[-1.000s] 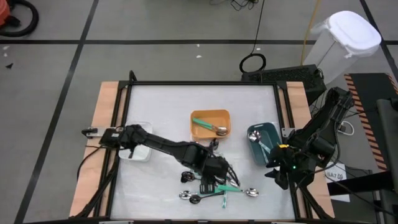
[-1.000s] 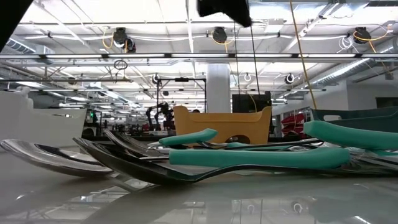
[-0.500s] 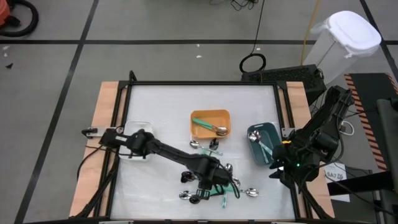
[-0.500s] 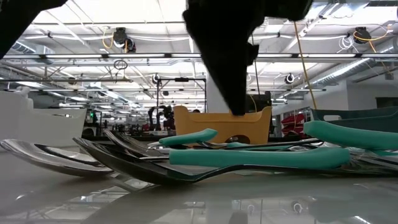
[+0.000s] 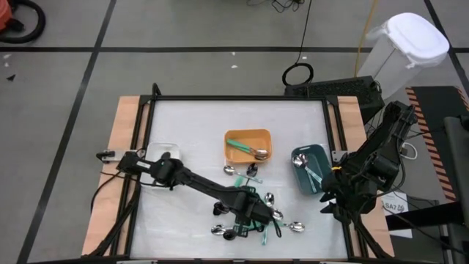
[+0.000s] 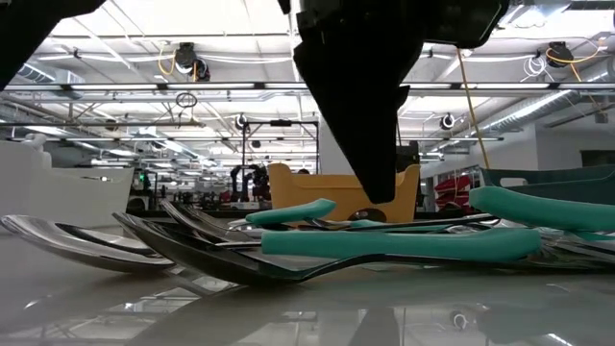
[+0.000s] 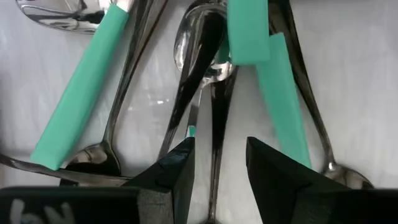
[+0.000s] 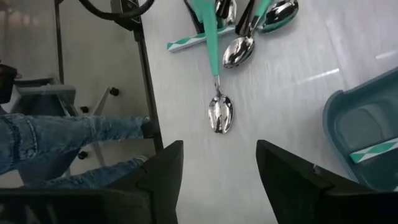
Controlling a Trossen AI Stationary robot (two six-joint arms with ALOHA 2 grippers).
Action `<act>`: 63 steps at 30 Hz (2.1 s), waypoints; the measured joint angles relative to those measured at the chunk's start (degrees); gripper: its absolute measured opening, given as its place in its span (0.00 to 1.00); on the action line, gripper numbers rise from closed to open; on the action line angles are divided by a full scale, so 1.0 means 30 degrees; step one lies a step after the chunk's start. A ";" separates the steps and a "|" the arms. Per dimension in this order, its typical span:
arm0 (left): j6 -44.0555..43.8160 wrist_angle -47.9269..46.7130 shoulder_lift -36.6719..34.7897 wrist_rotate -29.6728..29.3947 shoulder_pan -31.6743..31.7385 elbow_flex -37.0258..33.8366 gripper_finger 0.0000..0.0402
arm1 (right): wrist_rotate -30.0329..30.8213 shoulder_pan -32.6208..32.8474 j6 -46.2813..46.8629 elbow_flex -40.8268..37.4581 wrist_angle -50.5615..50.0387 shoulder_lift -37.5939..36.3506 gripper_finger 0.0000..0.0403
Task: Sort silverware by color (type)
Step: Put the black spoon into the white bin
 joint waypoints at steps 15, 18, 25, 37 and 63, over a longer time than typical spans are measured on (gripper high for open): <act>0.0045 0.0710 0.0444 0.0487 -0.0252 0.0015 0.35 | -0.0423 0.0000 0.0207 0.0000 0.0031 0.0000 0.49; -0.0188 0.0718 0.0677 0.0309 -0.0280 0.0015 0.35 | -0.0411 0.0000 0.0024 0.0000 0.0023 -0.0002 0.49; -0.1354 0.0699 0.1009 -0.0346 -0.0183 0.0015 0.35 | -0.0423 0.0000 0.0016 0.0000 0.0023 -0.0007 0.49; -0.0606 0.0857 0.1384 0.0848 0.0193 0.0051 0.31 | -0.0430 0.0000 -0.0108 0.0000 0.0031 -0.0007 0.49; 0.0468 -0.1517 0.1066 0.1475 0.0201 0.0102 0.01 | -0.0315 0.0000 -0.0112 0.0000 -0.0079 0.0000 0.49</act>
